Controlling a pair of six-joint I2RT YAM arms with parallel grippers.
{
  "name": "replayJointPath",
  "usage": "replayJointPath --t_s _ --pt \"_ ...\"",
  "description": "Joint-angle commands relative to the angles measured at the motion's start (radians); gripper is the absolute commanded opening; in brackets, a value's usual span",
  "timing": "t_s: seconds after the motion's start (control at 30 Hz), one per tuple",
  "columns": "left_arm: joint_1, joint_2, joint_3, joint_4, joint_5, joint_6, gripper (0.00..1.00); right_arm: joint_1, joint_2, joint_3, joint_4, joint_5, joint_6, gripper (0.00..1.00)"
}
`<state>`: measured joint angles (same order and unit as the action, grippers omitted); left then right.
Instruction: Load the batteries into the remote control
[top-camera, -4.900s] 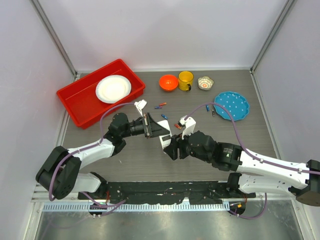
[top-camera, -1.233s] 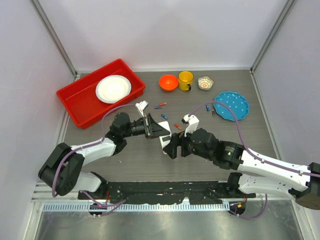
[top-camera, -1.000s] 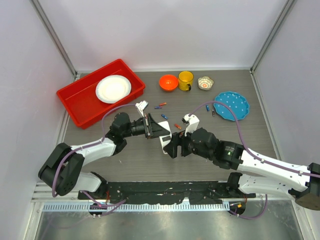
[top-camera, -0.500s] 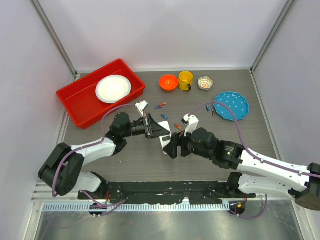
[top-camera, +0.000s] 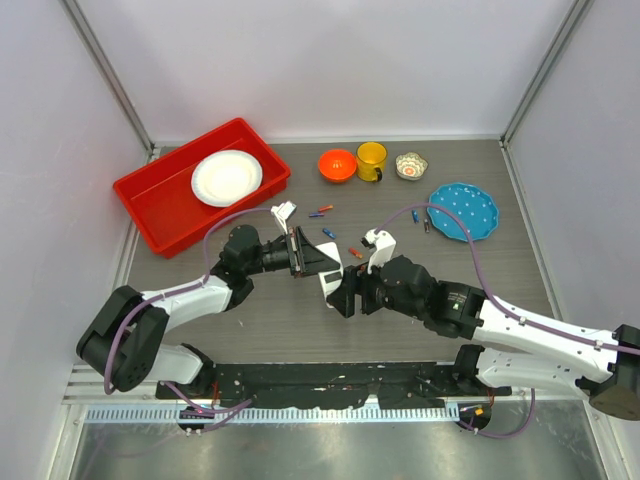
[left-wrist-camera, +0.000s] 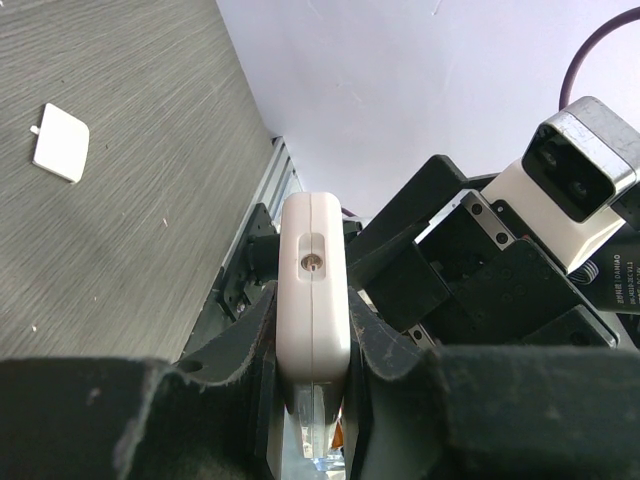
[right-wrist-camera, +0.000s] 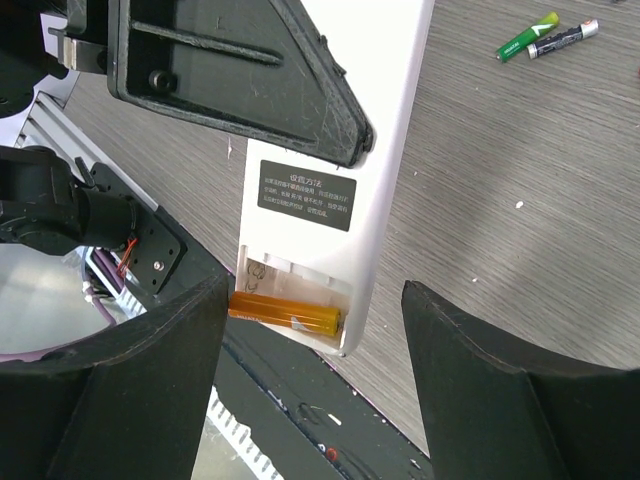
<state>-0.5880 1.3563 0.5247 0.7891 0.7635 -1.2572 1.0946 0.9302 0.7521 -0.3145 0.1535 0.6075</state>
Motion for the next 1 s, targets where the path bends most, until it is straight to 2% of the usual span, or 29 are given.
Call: replayJointPath --t_s 0.0,0.17,0.33,0.97 --pt "-0.003 -0.031 0.035 0.064 0.013 -0.010 0.00 -0.006 0.007 -0.002 0.032 -0.005 0.000 0.75" --pt "-0.003 -0.031 0.034 0.064 0.011 -0.010 0.00 -0.006 0.004 -0.002 0.028 0.000 0.002 0.76" --pt "-0.003 -0.036 0.035 0.062 0.013 -0.010 0.00 -0.006 0.004 -0.003 0.025 0.000 0.000 0.72" --pt "-0.003 -0.049 0.041 0.055 0.005 -0.008 0.00 -0.010 -0.002 -0.022 0.017 0.011 -0.005 0.52"
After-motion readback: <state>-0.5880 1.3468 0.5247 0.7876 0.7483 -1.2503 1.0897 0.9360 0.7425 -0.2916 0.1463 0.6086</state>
